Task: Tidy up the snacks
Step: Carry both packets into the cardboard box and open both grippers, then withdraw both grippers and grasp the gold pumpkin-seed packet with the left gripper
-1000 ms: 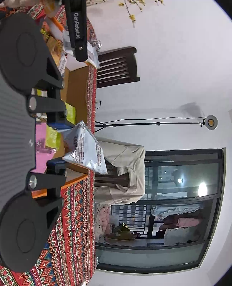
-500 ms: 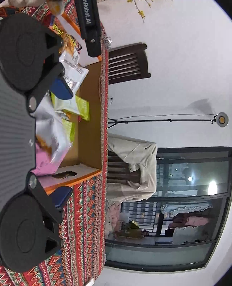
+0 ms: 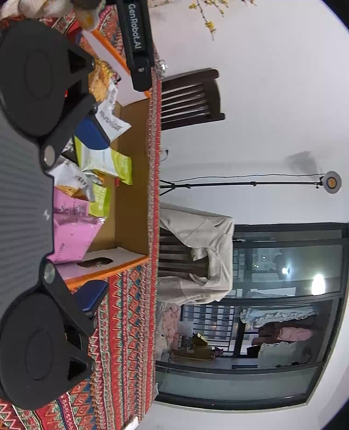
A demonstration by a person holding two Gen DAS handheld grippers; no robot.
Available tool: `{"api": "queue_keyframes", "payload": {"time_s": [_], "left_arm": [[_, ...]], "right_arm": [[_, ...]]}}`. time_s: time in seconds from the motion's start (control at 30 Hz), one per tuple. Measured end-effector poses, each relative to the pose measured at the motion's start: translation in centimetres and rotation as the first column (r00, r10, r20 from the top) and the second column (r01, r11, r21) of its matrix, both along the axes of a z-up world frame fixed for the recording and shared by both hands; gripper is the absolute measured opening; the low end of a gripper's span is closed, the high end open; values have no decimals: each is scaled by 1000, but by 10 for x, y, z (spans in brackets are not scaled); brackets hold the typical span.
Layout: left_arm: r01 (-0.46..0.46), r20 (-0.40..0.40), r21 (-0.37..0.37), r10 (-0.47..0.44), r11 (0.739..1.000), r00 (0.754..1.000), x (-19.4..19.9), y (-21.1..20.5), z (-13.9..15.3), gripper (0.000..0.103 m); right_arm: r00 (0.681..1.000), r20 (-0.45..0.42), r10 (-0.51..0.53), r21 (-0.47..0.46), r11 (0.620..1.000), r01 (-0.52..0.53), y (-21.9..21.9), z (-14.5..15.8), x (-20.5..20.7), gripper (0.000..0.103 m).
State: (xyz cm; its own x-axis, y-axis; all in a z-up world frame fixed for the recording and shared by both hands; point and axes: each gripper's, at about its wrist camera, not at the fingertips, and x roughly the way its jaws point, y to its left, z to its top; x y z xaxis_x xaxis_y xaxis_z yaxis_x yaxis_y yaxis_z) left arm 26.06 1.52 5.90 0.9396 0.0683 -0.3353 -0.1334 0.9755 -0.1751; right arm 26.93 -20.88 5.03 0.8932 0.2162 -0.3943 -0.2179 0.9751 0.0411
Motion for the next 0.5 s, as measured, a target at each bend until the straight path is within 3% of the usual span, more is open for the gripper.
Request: {"api": "queue_keyframes", "payload": {"time_s": [0.2, 0.5], "left_arm": [[2, 24, -2, -2, 1000, 1000, -19, 3, 22, 103], [18, 3, 43, -18, 999, 1000, -52, 8, 22, 103]], "right_arm": [[1000, 17, -12, 24, 1000, 11, -7, 19, -13, 103], [999, 22, -27, -35, 999, 28, -14, 21, -48, 103]]}}
